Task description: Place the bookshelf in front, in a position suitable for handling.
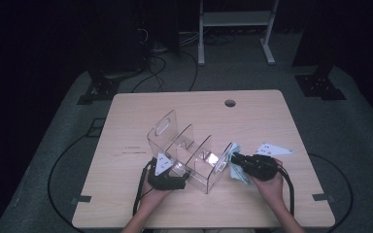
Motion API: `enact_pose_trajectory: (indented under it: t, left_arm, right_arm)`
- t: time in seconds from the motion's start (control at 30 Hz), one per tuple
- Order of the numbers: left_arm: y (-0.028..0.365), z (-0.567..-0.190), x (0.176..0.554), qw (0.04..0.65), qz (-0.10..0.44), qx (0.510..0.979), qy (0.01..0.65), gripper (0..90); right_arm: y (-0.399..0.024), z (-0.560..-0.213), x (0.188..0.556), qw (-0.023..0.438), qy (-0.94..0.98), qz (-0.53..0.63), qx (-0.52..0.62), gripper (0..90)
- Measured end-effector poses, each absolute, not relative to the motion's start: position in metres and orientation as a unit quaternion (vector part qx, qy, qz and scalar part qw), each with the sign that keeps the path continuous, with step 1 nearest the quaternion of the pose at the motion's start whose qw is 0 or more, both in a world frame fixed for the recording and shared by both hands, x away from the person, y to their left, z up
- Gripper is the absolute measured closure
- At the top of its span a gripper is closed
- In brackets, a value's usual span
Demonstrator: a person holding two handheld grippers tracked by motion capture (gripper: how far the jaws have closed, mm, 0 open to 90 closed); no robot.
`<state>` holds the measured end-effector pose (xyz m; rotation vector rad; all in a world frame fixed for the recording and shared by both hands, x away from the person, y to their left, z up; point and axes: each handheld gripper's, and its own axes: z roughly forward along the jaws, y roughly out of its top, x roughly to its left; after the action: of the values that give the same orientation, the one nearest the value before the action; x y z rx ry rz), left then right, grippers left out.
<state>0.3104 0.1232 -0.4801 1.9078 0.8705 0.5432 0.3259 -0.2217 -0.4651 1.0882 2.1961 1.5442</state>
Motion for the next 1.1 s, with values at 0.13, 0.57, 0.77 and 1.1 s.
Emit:
enact_pose_trajectory:
  t: [0.13,0.57,0.77,1.1]
  left_arm:
    - [0.124,-0.480,0.311,0.468,0.220,0.778,0.357,7.7]
    - [0.123,-0.480,0.311,0.467,0.223,0.778,0.356,7.6]
    - [0.123,-0.480,0.312,0.466,0.222,0.778,0.358,7.6]
    - [0.123,-0.479,0.312,0.464,0.223,0.779,0.357,7.7]
  right_arm:
    - [-0.223,-0.467,0.328,0.115,0.750,0.528,0.382,79.6]
    - [-0.223,-0.466,0.330,0.114,0.744,0.538,0.379,79.2]
    - [-0.219,-0.455,0.324,0.121,0.737,0.553,0.370,79.2]
    - [-0.221,-0.432,0.319,0.138,0.728,0.572,0.353,79.3]
